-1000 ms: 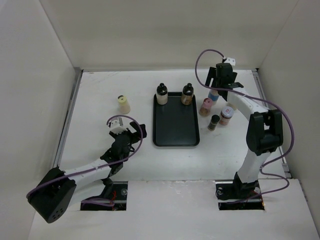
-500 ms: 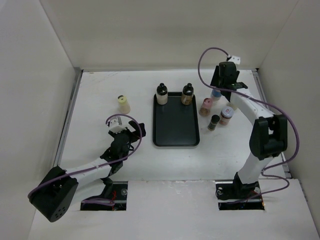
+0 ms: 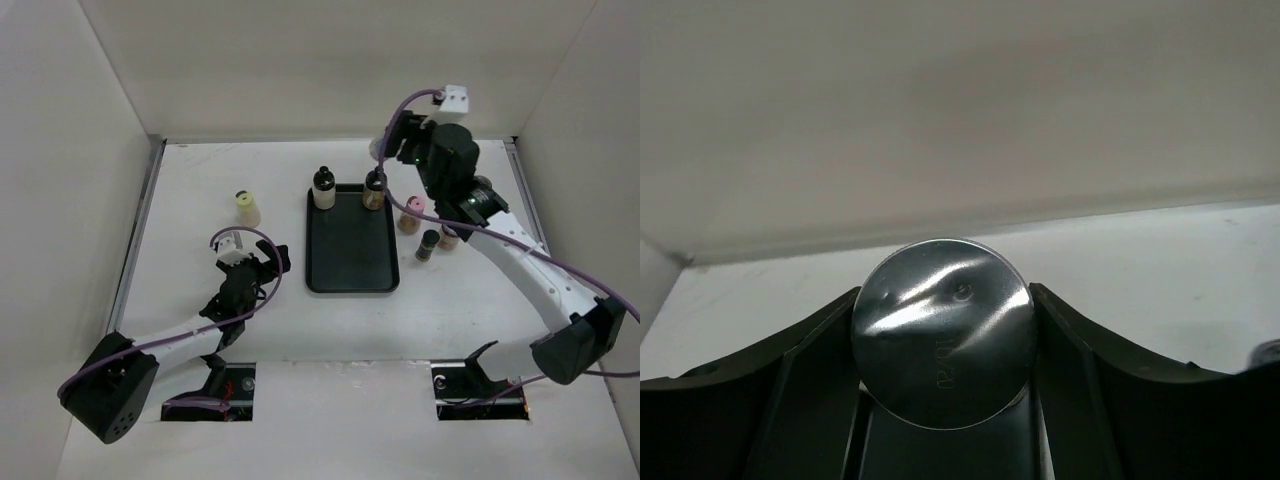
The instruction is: Organize the condiment bottles
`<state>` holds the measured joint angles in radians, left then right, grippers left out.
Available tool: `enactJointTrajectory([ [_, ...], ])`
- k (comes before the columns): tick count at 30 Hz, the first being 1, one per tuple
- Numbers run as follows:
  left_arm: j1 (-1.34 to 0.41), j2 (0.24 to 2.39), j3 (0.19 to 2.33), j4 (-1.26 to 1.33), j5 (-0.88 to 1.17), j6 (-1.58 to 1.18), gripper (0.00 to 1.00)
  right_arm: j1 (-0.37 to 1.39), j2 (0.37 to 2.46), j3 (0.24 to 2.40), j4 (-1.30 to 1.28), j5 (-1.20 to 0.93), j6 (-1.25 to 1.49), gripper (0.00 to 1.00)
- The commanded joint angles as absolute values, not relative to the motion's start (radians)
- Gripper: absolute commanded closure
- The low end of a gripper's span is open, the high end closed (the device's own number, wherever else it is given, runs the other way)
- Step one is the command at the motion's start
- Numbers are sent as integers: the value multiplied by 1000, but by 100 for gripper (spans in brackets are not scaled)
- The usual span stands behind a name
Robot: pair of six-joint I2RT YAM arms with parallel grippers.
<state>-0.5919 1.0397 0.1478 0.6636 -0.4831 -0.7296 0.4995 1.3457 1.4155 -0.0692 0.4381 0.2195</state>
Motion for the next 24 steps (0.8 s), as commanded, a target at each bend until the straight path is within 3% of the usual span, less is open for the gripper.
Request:
enactJointTrajectory([
  [1, -584, 1054, 158, 726, -468, -729, 0, 573, 1411, 1428, -31, 353, 222, 61],
  [6, -579, 1035, 152, 726, -465, -730, 0, 640, 1548, 1454, -22, 308, 241, 60],
  [24, -573, 1071, 158, 738, -434, -735, 0, 622, 1825, 1457, 23, 324, 212, 60],
])
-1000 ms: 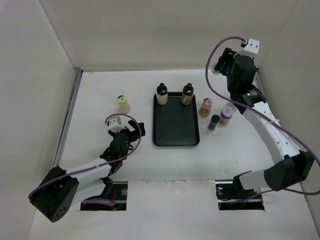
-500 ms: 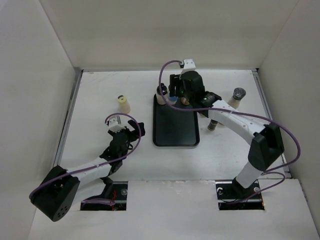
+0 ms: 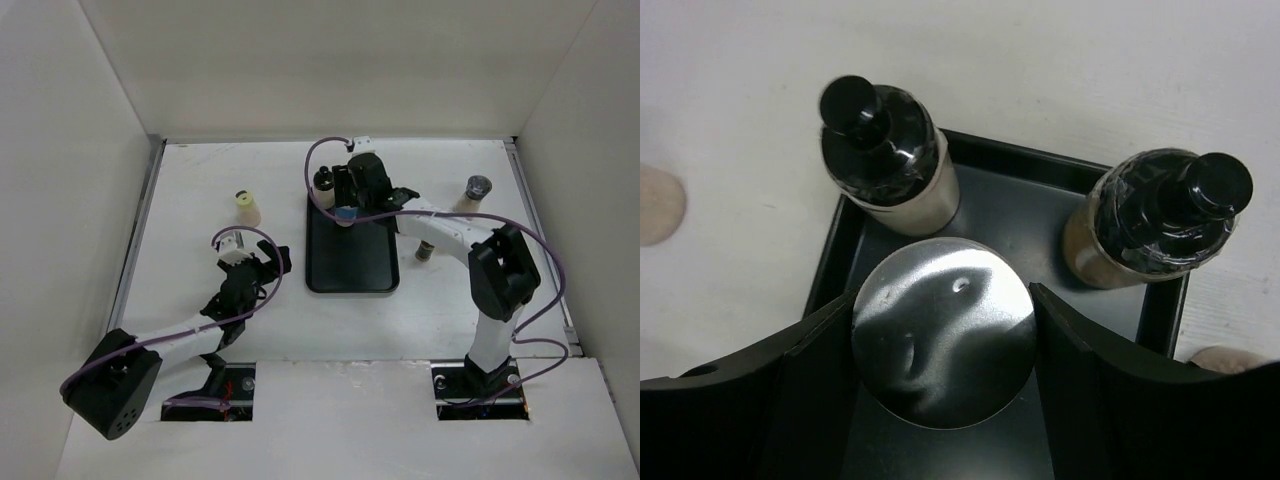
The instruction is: Organize the condiment bottles
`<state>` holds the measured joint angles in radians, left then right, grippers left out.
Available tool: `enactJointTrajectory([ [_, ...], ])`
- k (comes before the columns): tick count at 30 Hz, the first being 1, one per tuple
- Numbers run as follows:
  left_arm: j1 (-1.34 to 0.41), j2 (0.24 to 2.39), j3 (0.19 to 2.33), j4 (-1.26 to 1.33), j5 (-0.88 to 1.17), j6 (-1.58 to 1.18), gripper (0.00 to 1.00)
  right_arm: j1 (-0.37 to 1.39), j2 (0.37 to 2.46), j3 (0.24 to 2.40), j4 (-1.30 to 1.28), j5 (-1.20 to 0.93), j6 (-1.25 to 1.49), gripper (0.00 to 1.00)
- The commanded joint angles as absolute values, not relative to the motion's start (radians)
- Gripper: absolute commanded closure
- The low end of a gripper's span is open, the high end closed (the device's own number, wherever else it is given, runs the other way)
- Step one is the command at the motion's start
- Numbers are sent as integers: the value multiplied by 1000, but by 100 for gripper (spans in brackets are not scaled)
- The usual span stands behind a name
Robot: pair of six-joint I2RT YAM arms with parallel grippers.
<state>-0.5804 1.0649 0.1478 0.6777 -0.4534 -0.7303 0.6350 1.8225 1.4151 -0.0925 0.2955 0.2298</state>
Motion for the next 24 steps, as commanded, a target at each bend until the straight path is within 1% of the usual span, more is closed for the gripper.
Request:
enactJointTrajectory([
  [1, -573, 1066, 158, 738, -431, -735, 0, 622, 1828, 1457, 28, 339, 204, 60],
  [13, -567, 1075, 158, 742, -426, -736, 0, 597, 1879, 1448, 40, 353, 189, 55],
  [16, -571, 1066, 158, 742, -426, -736, 0, 585, 1881, 1421, 63, 345, 202, 53],
  [18, -568, 1071, 158, 742, -431, -736, 0, 578, 1875, 1411, 69, 324, 206, 49],
  [19, -567, 1077, 158, 742, -425, -736, 0, 576, 1870, 1411, 69, 315, 206, 46],
  [20, -568, 1077, 160, 742, -425, -736, 0, 574, 1862, 1410, 69, 314, 206, 41],
  [22, -573, 1071, 160, 742, -422, -736, 0, 577, 1838, 1398, 68, 314, 207, 26],
  [24, -570, 1069, 160, 742, -428, -736, 0, 579, 1804, 1384, 63, 310, 207, 13],
])
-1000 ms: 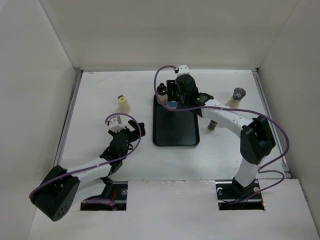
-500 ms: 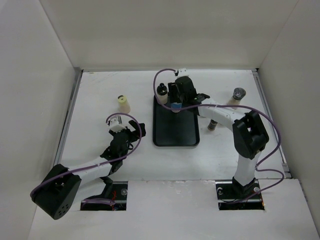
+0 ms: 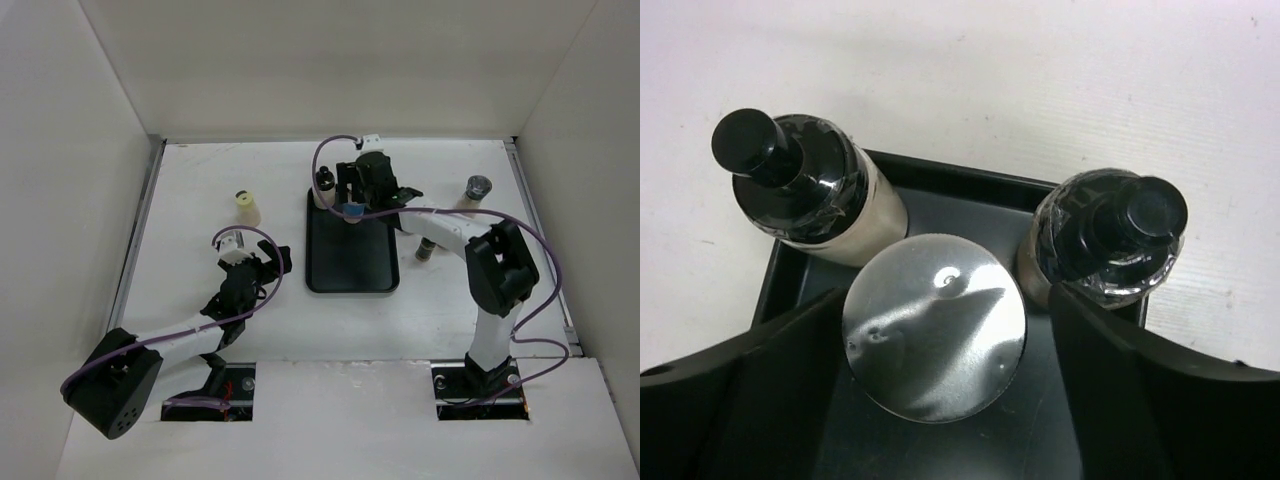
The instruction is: Organize the condiment bottles
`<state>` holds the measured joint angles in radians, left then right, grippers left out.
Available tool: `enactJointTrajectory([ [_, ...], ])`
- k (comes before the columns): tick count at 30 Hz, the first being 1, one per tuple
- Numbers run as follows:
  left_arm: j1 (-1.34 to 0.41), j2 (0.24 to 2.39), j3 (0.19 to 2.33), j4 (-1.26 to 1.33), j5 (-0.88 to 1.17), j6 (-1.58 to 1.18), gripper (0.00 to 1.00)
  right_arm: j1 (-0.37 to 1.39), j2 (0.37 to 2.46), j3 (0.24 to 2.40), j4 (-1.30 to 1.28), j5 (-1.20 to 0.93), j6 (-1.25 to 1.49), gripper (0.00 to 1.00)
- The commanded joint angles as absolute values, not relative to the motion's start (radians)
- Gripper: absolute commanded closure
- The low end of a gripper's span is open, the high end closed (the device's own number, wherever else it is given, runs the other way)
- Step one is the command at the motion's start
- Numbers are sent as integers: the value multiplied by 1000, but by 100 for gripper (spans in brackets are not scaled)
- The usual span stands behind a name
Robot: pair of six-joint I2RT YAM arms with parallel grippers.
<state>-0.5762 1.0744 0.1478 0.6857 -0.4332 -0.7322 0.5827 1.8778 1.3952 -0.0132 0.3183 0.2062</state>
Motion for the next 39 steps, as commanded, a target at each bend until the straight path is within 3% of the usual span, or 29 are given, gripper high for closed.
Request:
enactJointTrajectory([
  [1, -567, 1074, 160, 742, -426, -736, 0, 579, 1786, 1382, 57, 308, 206, 10],
  [8, -564, 1052, 150, 742, -431, -736, 0, 582, 1559, 1264, 55, 310, 239, 2],
  [15, -570, 1097, 169, 747, -411, -736, 1, 383, 1385, 1028, 41, 391, 351, 21],
  [22, -573, 1112, 173, 752, -403, -738, 1, 321, 1482, 1026, -14, 370, 359, 10],
  [30, -574, 1123, 176, 756, -393, -738, 1, 320, 1606, 1061, -8, 345, 362, 24],
  [35, -576, 1120, 176, 758, -382, -739, 1, 320, 1652, 1078, -3, 359, 356, 42],
  [39, -571, 1135, 179, 764, -377, -739, 1, 326, 1600, 1057, 61, 419, 336, 50],
])
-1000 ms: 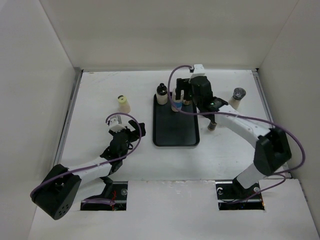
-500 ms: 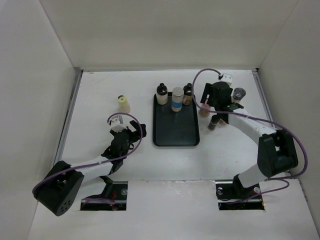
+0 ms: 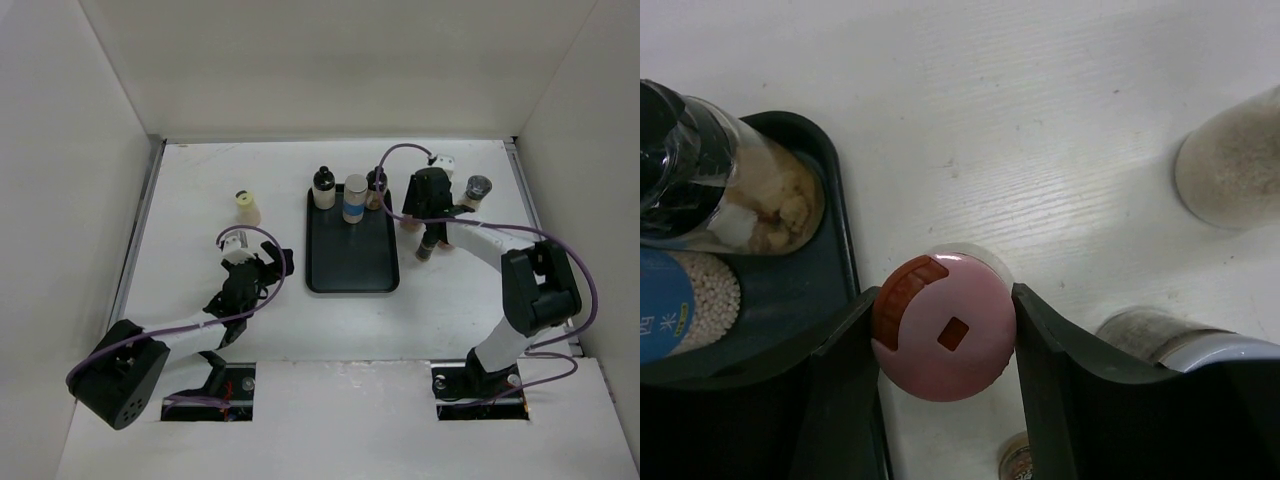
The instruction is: Organize the condiment bottles
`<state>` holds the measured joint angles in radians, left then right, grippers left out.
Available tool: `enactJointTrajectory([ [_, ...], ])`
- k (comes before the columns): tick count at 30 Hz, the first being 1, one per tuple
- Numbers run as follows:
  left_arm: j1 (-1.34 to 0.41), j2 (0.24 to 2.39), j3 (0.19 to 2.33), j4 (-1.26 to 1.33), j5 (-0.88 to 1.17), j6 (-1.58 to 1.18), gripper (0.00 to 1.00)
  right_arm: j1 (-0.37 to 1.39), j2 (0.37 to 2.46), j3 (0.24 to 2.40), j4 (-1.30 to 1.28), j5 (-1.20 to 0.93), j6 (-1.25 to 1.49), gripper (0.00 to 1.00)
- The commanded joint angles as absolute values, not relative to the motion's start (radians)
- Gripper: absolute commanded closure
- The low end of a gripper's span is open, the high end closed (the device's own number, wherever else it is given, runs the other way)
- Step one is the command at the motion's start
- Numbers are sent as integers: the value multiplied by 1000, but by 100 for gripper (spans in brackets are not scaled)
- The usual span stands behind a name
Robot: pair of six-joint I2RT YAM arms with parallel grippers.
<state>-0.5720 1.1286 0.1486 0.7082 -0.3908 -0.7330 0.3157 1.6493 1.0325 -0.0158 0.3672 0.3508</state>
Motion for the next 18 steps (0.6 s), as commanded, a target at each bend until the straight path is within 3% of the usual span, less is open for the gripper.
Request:
enactJointTrajectory([
  [1, -573, 1135, 179, 764, -376, -739, 1, 338, 1571, 1048, 78, 435, 333, 50],
  [8, -573, 1154, 186, 767, -365, -741, 2, 436, 1451, 1020, 94, 401, 347, 52],
  [18, -570, 1137, 183, 769, -356, -742, 2, 515, 1592, 1058, 110, 357, 362, 52],
])
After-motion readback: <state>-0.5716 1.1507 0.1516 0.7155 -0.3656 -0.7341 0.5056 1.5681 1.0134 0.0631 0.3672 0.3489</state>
